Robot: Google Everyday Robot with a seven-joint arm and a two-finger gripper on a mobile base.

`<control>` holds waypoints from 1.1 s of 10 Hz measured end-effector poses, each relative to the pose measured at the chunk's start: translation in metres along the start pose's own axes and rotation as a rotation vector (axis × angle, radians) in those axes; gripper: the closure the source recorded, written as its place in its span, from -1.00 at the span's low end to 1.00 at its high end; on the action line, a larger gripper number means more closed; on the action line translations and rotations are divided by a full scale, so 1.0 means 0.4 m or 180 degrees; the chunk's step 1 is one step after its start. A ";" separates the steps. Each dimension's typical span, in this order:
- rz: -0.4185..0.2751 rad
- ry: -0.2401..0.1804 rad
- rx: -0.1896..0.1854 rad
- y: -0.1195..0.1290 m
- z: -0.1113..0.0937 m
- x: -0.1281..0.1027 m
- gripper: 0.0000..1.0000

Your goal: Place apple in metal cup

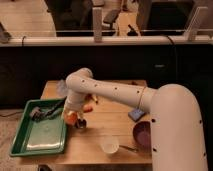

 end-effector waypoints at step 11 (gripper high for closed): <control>-0.0153 -0.0001 -0.0052 -0.022 -0.037 -0.018 1.00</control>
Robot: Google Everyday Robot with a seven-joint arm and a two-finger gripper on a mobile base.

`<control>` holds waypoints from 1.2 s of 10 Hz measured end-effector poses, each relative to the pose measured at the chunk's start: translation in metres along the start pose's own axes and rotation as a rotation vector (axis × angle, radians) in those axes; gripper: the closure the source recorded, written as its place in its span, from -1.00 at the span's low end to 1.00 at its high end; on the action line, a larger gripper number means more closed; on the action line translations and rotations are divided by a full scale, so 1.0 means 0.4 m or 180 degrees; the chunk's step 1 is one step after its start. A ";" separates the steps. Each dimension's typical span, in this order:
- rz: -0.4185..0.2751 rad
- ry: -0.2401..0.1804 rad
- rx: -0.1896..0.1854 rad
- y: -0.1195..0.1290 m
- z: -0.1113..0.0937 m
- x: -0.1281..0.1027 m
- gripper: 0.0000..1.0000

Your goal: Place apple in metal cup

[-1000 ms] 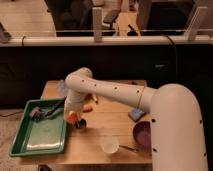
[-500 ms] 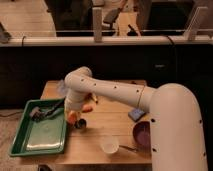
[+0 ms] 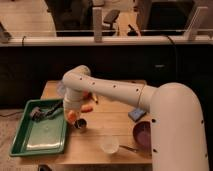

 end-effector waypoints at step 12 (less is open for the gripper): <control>0.0138 -0.0189 -0.0279 0.071 -0.058 -0.097 1.00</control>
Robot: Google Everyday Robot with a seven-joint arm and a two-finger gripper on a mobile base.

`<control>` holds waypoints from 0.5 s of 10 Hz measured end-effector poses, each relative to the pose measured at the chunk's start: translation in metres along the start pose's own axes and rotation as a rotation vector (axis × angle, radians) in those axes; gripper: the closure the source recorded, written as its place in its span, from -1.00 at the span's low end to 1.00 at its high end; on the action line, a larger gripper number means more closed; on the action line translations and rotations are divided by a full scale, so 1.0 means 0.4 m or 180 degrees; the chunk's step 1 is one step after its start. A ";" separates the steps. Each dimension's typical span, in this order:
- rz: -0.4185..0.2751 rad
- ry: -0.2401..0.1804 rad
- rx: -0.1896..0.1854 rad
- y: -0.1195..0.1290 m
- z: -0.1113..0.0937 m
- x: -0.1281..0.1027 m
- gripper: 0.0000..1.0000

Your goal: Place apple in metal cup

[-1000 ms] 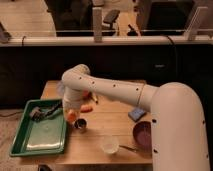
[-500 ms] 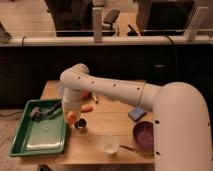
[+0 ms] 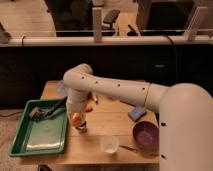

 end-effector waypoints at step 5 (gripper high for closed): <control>0.0153 -0.0044 -0.0082 0.022 -0.008 0.004 0.16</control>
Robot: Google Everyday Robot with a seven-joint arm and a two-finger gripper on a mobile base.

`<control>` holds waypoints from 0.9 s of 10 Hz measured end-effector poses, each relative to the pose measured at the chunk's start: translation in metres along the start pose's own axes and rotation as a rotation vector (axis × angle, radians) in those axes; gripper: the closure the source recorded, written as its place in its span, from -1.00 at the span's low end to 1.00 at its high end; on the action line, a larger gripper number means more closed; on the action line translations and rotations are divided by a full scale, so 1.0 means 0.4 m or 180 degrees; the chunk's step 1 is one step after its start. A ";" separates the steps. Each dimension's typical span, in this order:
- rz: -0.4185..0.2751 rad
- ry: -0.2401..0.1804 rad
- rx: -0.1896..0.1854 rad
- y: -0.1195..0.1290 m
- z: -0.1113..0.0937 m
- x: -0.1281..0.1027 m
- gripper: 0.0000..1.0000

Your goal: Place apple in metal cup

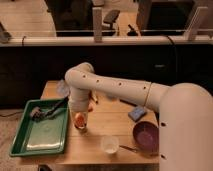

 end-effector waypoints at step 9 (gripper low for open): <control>0.0078 -0.0041 -0.0102 0.011 -0.004 0.005 -0.60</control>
